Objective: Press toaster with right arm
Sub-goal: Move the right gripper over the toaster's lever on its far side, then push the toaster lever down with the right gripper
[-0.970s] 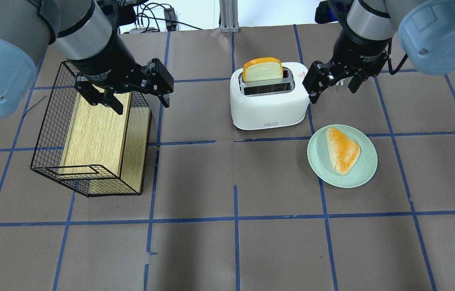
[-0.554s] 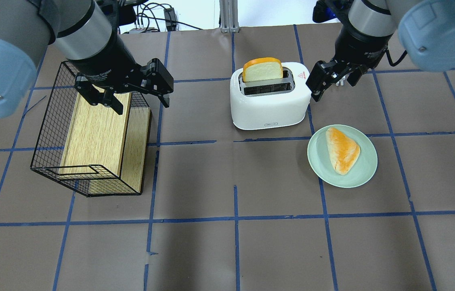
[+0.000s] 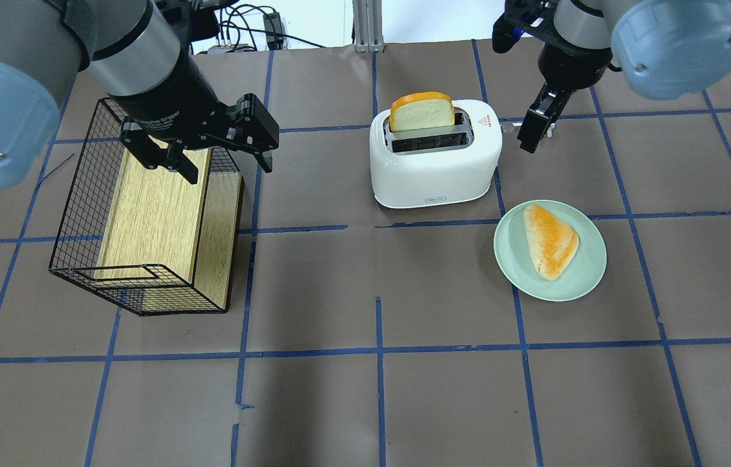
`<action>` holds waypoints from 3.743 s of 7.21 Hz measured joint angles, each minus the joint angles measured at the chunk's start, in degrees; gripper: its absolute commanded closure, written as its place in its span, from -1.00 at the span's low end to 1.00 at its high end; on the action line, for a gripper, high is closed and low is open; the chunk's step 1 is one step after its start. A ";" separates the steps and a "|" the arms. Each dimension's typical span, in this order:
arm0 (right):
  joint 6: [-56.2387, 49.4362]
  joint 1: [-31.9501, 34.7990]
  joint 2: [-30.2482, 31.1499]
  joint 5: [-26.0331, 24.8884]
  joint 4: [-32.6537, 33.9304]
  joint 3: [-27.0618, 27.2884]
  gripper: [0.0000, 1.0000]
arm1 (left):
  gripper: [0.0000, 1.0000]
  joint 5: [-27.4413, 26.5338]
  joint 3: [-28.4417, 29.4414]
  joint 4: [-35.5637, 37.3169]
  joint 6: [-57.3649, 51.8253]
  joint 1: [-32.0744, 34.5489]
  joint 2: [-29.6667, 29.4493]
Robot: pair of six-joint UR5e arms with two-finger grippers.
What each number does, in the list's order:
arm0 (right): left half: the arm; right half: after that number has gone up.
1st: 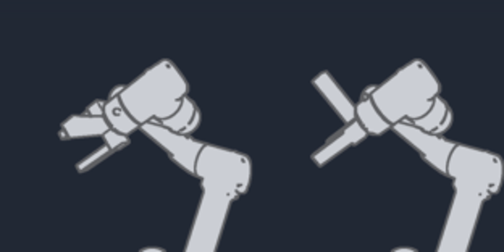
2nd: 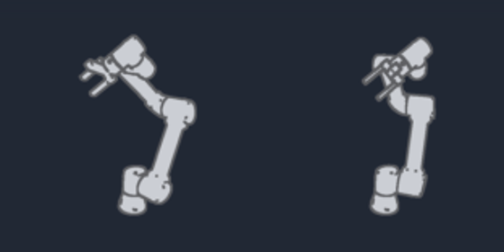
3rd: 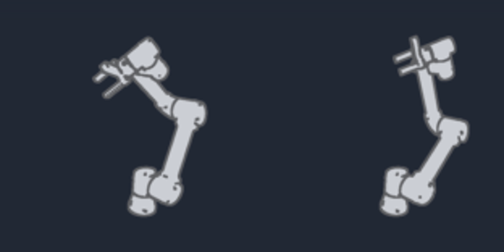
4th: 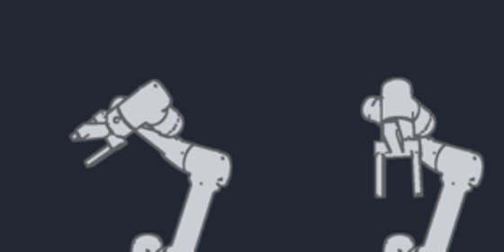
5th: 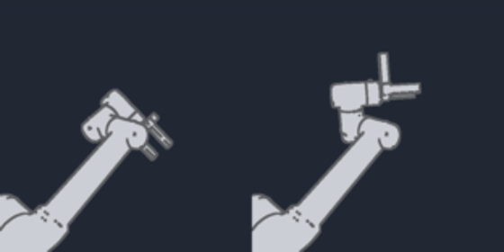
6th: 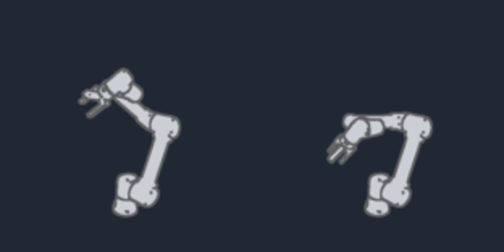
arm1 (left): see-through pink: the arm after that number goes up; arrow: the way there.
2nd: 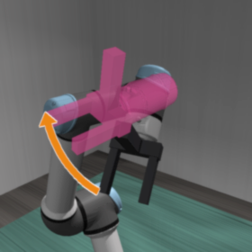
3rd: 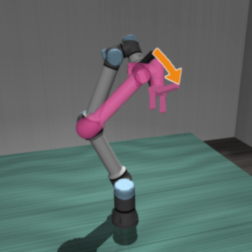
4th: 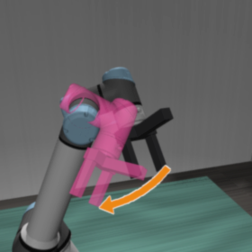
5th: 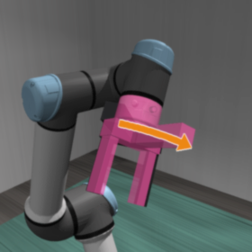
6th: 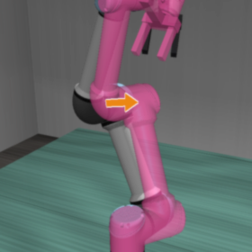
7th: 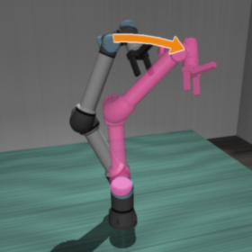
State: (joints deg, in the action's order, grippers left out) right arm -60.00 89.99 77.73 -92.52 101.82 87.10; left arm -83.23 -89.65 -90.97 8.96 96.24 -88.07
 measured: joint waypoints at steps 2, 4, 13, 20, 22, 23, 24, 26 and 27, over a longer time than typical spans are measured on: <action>-12.64 0.03 -2.27 -2.73 5.99 -0.37 0.84 | -1.00 0.00 0.00 0.00 0.00 0.00 0.02; -19.96 0.12 -4.50 -2.40 10.15 -0.35 0.85 | -1.00 0.00 0.00 0.00 0.00 0.00 0.02; -34.52 -0.15 -8.73 3.04 13.33 0.30 0.90 | -1.00 0.00 0.00 0.00 0.00 0.00 0.00; -35.45 -0.23 -9.97 2.97 13.84 0.44 0.89 | -1.00 0.00 0.00 0.01 0.00 0.00 0.03; -35.28 -0.20 -10.61 3.02 13.91 0.46 0.89 | -1.00 0.00 0.00 0.00 0.00 0.00 0.01; -35.26 -0.17 -10.83 3.04 13.92 0.47 0.89 | -1.00 0.00 0.00 0.00 0.00 0.00 0.01; -35.29 -0.17 -11.11 3.09 13.95 0.48 0.89 | -1.00 0.00 0.00 0.00 0.00 0.00 0.02; -35.39 -0.16 -12.37 3.36 15.69 0.50 0.89 | -1.00 0.00 0.00 0.00 0.00 0.00 0.02; -35.43 -0.16 -12.88 3.47 16.42 0.52 0.89 | -1.00 0.00 0.00 0.00 0.00 0.00 0.01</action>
State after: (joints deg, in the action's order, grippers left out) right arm -95.43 89.83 64.85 -89.05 118.24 87.62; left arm -83.23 -89.65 -90.97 8.96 96.24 -88.06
